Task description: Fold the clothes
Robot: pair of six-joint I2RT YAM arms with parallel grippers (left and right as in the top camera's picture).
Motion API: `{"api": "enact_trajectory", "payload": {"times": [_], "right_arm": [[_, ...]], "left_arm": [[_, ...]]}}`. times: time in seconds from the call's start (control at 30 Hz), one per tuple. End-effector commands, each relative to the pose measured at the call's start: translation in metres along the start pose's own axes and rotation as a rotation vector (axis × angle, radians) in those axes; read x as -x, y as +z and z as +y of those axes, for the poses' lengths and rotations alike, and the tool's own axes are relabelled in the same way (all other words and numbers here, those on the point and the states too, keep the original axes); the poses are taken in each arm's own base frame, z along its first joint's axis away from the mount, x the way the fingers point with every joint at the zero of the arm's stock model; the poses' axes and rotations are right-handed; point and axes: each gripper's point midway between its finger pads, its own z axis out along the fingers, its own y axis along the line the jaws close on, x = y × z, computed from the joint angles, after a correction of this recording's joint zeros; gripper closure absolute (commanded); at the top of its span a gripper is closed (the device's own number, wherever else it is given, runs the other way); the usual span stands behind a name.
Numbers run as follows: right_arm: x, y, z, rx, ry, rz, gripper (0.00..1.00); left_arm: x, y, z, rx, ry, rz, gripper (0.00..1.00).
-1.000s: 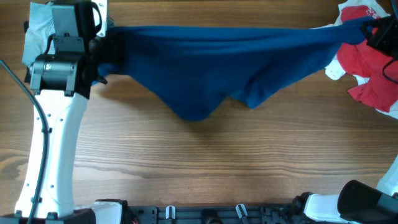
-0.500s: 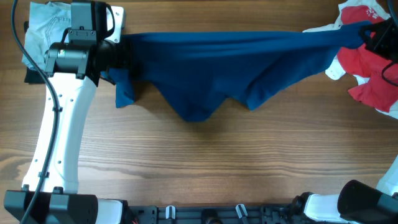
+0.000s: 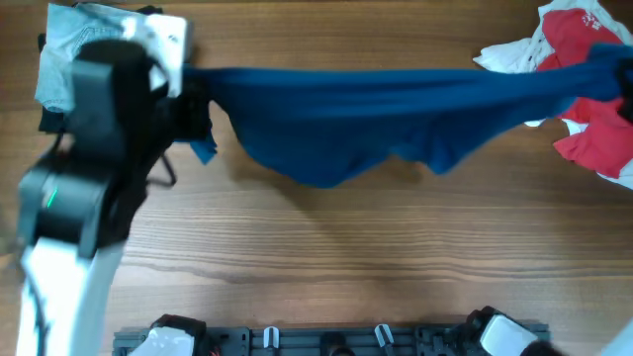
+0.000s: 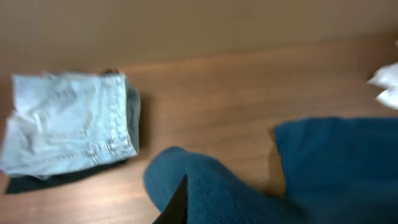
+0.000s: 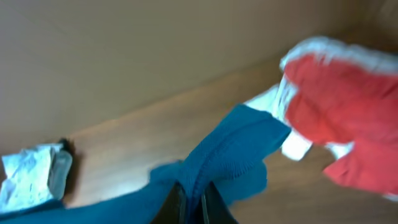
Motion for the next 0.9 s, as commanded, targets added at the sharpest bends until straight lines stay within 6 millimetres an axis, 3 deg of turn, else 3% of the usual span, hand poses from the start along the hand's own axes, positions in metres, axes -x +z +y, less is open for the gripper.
{"api": "enact_trajectory", "payload": {"times": [0.0,0.17,0.27,0.33,0.47,0.63,0.7,0.73,0.87], "right_arm": [[0.016,-0.071,0.025,-0.059,-0.088,-0.189,0.96],[0.017,-0.121,0.048,-0.106,-0.131,-0.303,0.96],[0.018,-0.128,0.05,-0.114,-0.138,-0.319,0.96],[0.021,-0.12,0.045,-0.114,-0.126,-0.302,0.96],[0.025,-0.087,0.024,-0.115,-0.089,-0.213,0.96],[0.018,-0.021,-0.017,-0.104,-0.018,-0.02,0.96],[0.013,0.005,-0.032,-0.097,0.012,0.048,0.96],[0.006,0.029,-0.043,-0.088,0.022,0.112,0.96],[-0.017,0.088,-0.065,-0.057,0.045,0.256,0.96]], "left_arm": [[0.019,-0.059,0.006,0.012,-0.057,-0.161,0.96],[0.021,-0.101,0.009,0.002,-0.069,-0.254,0.96],[0.016,-0.098,0.009,0.003,-0.077,-0.23,0.96],[0.011,-0.081,0.008,0.002,-0.11,-0.175,0.96],[0.004,-0.045,0.004,0.01,-0.104,-0.077,0.96],[-0.015,0.026,-0.001,0.026,-0.086,0.105,0.96],[-0.028,0.055,-0.005,0.025,-0.082,0.184,0.96],[-0.043,0.083,-0.011,0.01,-0.077,0.265,0.96],[-0.079,0.136,-0.018,-0.001,-0.068,0.424,0.96]]}}
